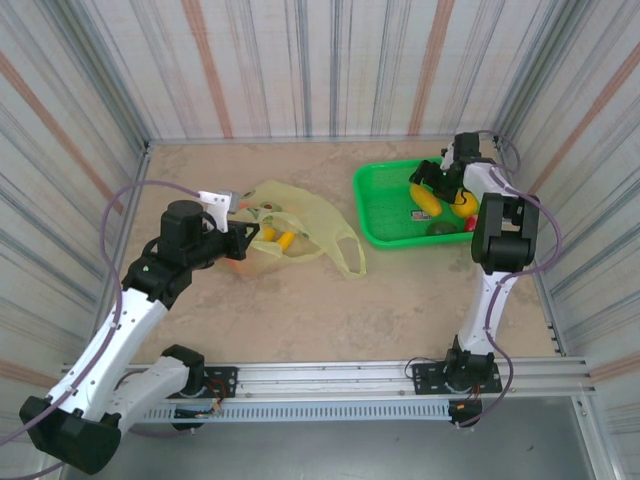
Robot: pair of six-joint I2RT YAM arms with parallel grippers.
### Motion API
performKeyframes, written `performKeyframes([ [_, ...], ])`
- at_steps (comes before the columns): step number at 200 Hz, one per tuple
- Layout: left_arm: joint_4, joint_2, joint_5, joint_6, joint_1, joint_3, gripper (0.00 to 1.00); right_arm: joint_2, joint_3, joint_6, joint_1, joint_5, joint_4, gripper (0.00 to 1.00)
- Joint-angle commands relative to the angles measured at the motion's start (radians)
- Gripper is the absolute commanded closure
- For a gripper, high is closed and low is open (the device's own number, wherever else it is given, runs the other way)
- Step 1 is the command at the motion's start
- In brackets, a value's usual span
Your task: Place the fake fruits into the plastic bag and tie a complex knot
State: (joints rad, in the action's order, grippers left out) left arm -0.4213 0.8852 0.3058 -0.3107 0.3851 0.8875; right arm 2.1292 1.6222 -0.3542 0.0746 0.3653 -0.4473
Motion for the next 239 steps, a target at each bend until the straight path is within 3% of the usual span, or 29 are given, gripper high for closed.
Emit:
performKeyframes([
  [1,0.008,0.002,0.016,0.008,-0.012,-0.005,1.0,-0.039,-0.023,0.071,-0.033,-0.032,-0.047,0.09],
  [26,0.01,0.001,0.025,0.007,-0.012,-0.005,1.0,-0.027,-0.013,0.112,-0.063,-0.139,-0.1,0.09],
  [72,0.009,-0.001,0.026,0.007,-0.012,-0.005,1.0,0.032,0.045,0.121,-0.102,-0.254,-0.186,0.19],
  [124,0.009,-0.002,0.026,0.005,-0.018,-0.005,1.0,0.026,0.059,0.098,-0.112,-0.265,-0.211,0.39],
  [143,0.01,-0.002,0.028,0.005,-0.02,-0.005,1.0,-0.007,0.054,0.095,-0.114,-0.277,-0.211,0.51],
  [165,0.01,-0.003,0.028,0.005,-0.023,-0.007,1.0,-0.049,0.047,0.088,-0.112,-0.286,-0.214,0.56],
  [203,0.012,0.001,0.032,0.005,-0.029,-0.007,1.0,-0.196,0.007,0.034,-0.143,-0.225,-0.193,0.57],
  [239,0.011,-0.006,0.028,0.007,-0.031,-0.009,1.0,-0.393,-0.082,0.005,-0.245,-0.094,-0.119,0.55],
])
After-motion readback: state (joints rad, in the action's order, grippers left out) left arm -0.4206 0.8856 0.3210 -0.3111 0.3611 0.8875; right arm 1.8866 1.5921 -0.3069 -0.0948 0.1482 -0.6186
